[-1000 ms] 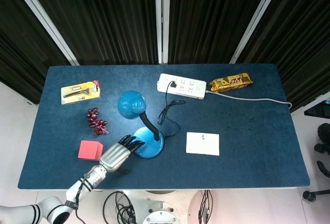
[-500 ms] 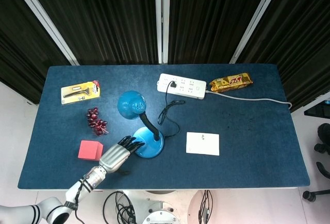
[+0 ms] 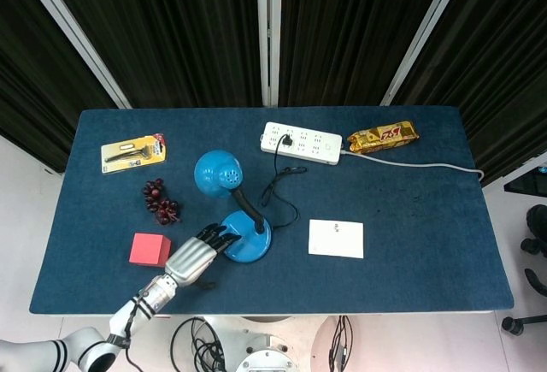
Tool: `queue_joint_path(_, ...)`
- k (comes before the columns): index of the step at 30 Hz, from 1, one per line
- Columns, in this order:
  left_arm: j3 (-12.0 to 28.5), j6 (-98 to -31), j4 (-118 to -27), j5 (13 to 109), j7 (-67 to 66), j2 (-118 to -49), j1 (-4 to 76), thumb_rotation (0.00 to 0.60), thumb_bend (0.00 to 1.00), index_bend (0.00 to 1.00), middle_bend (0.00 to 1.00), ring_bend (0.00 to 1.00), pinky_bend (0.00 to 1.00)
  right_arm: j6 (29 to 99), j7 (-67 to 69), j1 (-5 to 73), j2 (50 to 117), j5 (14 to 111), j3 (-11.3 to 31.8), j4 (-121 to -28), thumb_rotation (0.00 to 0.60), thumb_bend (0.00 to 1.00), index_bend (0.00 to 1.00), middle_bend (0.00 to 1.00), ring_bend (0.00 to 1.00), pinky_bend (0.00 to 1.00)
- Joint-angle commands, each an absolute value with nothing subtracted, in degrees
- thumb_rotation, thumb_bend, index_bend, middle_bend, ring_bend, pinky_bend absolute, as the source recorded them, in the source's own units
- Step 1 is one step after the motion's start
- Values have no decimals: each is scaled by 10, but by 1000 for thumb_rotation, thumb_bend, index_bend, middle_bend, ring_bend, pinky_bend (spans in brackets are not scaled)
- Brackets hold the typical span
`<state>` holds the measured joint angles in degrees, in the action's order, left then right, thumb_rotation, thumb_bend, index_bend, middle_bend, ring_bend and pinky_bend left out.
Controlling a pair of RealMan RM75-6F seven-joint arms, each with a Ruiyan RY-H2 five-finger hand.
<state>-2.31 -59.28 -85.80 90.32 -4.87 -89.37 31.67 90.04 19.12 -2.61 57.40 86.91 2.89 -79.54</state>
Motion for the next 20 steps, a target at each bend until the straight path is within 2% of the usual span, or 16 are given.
queue_joint_path(1,-18,-629,-900,907,-63,-856,303,600,89,23,89,0,0,901,192,-26,573,869,30,-796,600,198,0,0,0,0)
queue_joint_path(7,-20,-725,-975,902,-71,-743,248,600,89,32,86,0,0,902,191,-24,570,871,31,-800,600,198,0,0,0,0)
queue_joint_path(12,-9,-801,-979,872,-61,-650,197,600,89,48,84,0,0,900,182,-21,572,878,28,-798,600,197,0,0,0,0)
queue_joint_path(17,8,-840,-945,821,-87,-616,159,600,67,51,31,0,0,912,136,-19,595,886,30,-764,600,189,0,0,0,0)
queue_joint_path(20,3,-832,-928,809,-67,-614,146,600,64,52,4,0,0,911,119,-18,606,886,29,-754,600,186,0,0,0,0)
